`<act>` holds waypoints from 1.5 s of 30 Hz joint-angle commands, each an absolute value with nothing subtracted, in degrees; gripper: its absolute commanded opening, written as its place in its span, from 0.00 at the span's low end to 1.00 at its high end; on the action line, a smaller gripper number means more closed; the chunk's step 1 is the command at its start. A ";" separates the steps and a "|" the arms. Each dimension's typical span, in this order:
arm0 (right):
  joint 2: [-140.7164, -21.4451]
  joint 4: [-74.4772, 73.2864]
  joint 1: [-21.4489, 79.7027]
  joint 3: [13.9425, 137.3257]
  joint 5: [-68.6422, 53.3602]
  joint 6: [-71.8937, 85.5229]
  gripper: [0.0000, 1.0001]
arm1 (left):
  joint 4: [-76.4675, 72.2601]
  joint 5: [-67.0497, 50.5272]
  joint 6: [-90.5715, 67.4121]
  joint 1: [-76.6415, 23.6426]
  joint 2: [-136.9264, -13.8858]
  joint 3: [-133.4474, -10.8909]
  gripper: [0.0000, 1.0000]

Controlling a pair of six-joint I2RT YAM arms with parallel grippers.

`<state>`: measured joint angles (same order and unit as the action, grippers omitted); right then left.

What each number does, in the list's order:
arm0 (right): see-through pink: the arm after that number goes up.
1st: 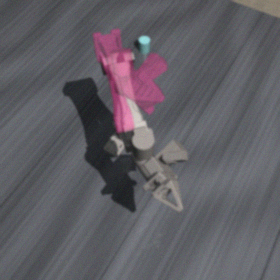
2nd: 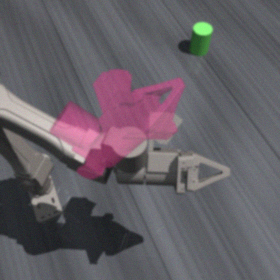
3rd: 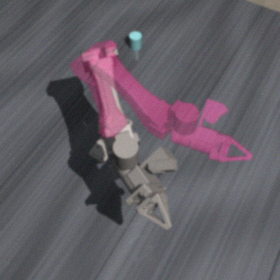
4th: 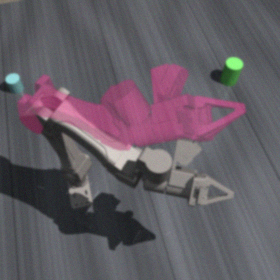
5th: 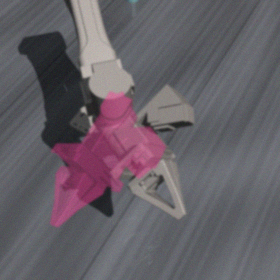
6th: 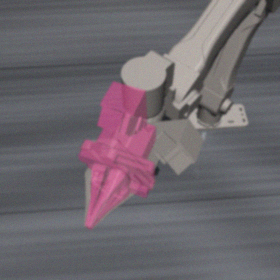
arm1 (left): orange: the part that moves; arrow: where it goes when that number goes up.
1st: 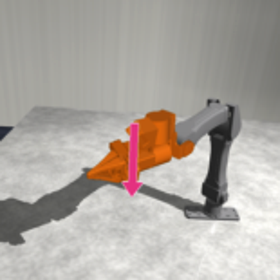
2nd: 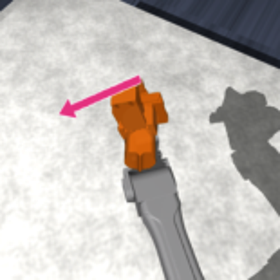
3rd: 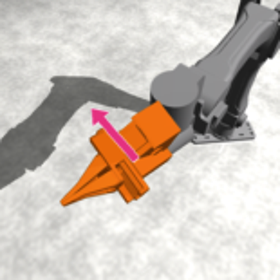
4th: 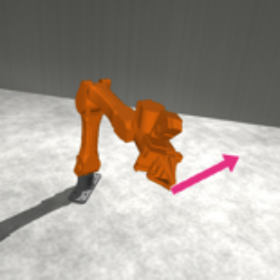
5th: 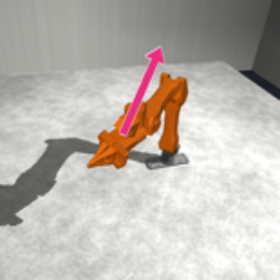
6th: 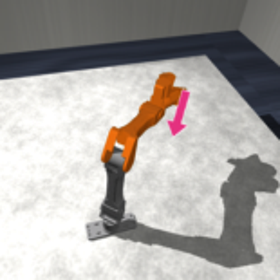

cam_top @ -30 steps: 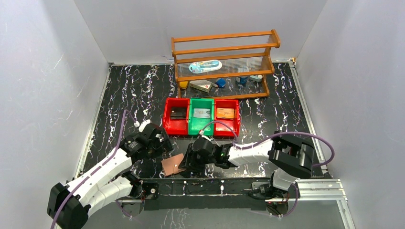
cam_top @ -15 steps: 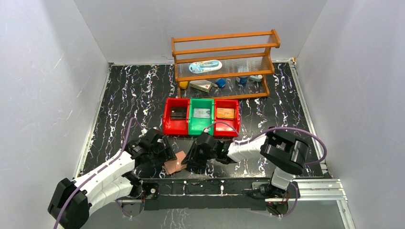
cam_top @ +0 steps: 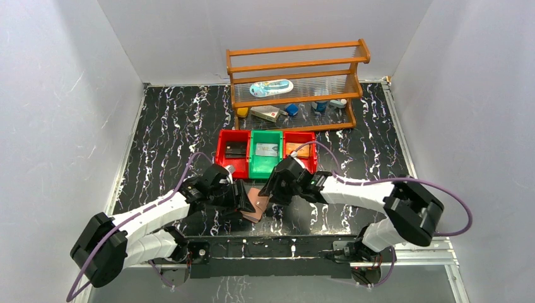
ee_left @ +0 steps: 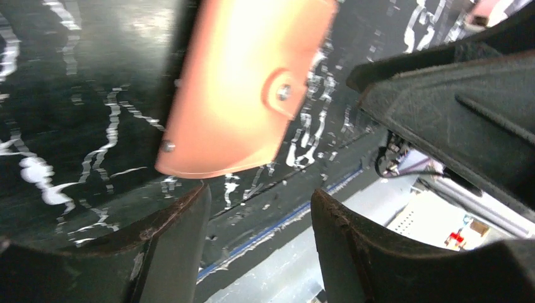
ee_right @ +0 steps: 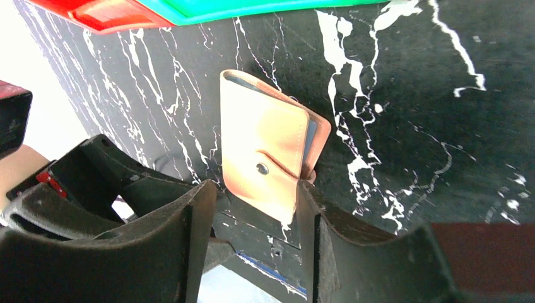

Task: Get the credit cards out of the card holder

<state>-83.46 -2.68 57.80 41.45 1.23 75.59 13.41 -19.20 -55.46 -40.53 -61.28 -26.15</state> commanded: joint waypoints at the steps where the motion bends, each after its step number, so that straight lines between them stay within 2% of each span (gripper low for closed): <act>1: -78.69 -14.71 57.72 45.98 8.10 71.26 0.60 | 11.25 -24.05 -52.54 -43.10 -60.87 -29.33 0.57; 7: -82.42 -21.44 58.99 51.70 7.39 69.14 0.60 | 19.50 -10.74 -52.21 -43.13 -55.79 -29.59 0.58; 14: -92.56 -28.60 63.02 62.05 12.38 69.50 0.55 | 28.97 1.86 -49.19 -43.15 -55.78 -31.87 0.58; 21: -99.26 -35.80 66.21 70.36 16.27 70.70 0.53 | 26.83 1.50 -47.61 -43.15 -56.95 -31.82 0.59; 35: -107.60 -44.41 68.03 76.51 19.40 72.42 0.48 | 25.70 2.08 -46.15 -43.15 -56.42 -31.53 0.60; 39: -108.79 -46.50 67.95 77.01 20.97 72.55 0.43 | 25.32 1.61 -45.08 -43.15 -57.06 -31.85 0.61; 45: -108.16 -43.22 67.85 74.62 19.46 71.84 0.24 | 22.33 -1.47 -43.58 -43.15 -59.23 -32.31 0.62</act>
